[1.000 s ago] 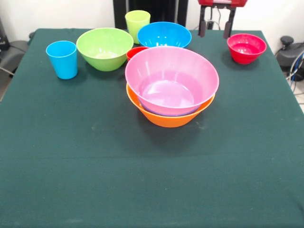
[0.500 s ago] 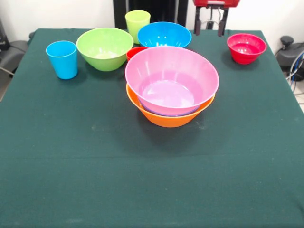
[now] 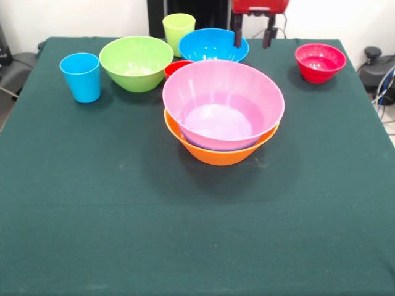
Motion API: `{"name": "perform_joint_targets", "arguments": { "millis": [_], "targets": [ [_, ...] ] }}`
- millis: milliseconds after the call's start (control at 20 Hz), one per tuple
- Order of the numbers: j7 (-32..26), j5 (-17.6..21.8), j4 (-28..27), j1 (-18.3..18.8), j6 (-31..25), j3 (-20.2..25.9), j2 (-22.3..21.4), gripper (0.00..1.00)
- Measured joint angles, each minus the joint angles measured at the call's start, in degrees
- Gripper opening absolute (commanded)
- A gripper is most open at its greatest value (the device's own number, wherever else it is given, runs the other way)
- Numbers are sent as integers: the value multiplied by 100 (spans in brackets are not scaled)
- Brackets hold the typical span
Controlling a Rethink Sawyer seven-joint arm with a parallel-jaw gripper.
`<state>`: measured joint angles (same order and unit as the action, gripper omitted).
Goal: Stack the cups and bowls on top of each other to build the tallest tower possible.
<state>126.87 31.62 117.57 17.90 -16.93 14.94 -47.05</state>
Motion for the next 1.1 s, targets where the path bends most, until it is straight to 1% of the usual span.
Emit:
{"name": "perform_joint_targets", "arguments": {
  "millis": [200,450,700,950,1100],
  "targets": [
    [0,101,292,154,52,-1,-135,100],
    [0,277,597,214,55,0,-287,100],
    [0,291,821,261,56,-5,-372,100],
    [0,329,857,203,70,-68,-285,100],
    [0,433,856,57,160,-190,-143,100]
  ]
}}
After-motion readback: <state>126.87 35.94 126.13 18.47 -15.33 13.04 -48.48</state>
